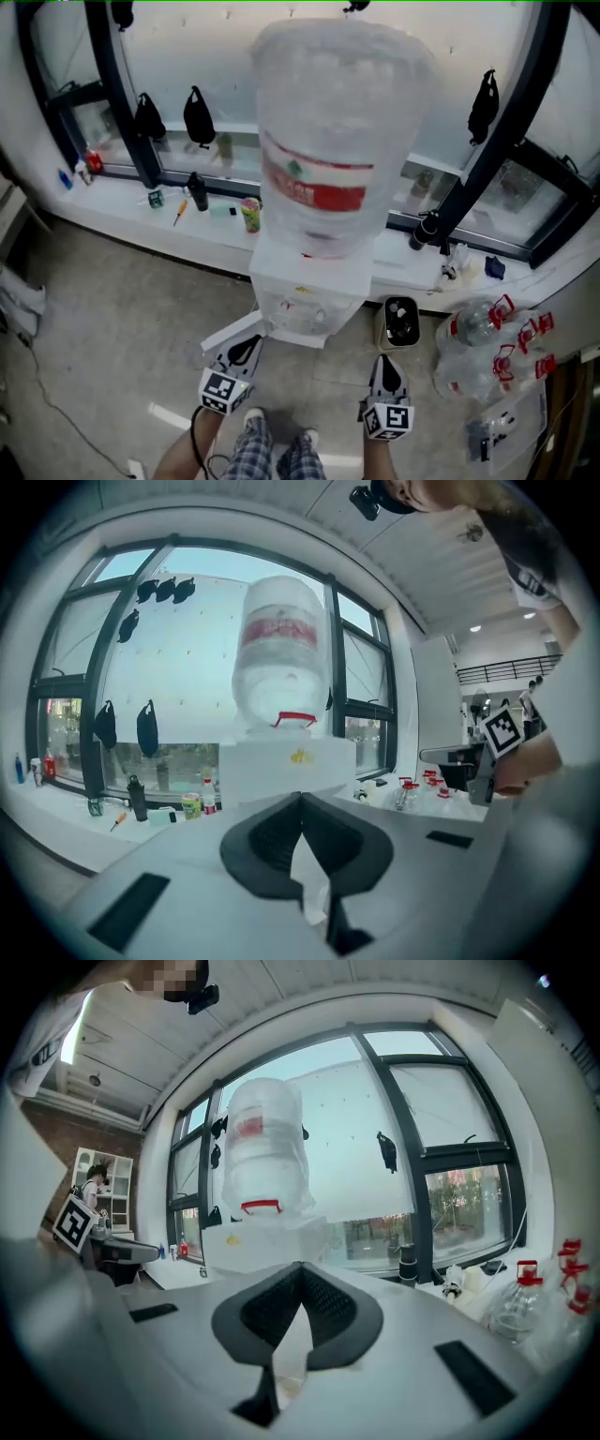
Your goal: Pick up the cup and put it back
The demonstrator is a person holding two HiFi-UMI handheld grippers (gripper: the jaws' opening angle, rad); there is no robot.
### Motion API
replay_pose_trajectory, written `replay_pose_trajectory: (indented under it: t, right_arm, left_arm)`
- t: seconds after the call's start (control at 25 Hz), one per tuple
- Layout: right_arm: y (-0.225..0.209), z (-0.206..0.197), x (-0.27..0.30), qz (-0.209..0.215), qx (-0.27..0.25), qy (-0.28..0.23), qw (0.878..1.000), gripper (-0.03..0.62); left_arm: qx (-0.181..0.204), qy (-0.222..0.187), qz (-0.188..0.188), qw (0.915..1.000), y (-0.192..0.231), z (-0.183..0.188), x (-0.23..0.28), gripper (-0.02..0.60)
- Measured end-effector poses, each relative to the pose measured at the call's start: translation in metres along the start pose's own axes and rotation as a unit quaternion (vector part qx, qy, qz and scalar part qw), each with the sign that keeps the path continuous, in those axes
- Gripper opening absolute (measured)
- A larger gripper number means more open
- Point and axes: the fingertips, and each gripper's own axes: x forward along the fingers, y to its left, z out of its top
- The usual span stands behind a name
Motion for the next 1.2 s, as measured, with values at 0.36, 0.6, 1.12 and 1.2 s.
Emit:
replay_pose_trajectory:
  t: [0.36,0.6,1.12,1.2]
  right_arm:
    - [-0.001,0.141,-0.04,0.008,-0.004,-0.028,1.0,0.018]
    - [0.006,0.188,-0.07,0.009,-0.006,-0.044,0.999,0.018]
    - [0.004,0.21,-0.096,0.006,0.002,-0.053,0.999,0.018]
    - [0.002,0.21,-0.093,0.005,0.006,-0.053,0.999,0.018]
  left_arm:
    - [0.024,-0.014,-0.002,0.9996,-0.023,0.142,-0.036,0.025]
    - [0.035,-0.037,-0.006,0.9987,-0.041,0.196,-0.06,0.025]
    - [0.021,-0.064,0.011,0.9977,-0.033,0.228,-0.076,0.025]
    - [0.021,-0.062,0.012,0.9978,-0.03,0.226,-0.074,0.025]
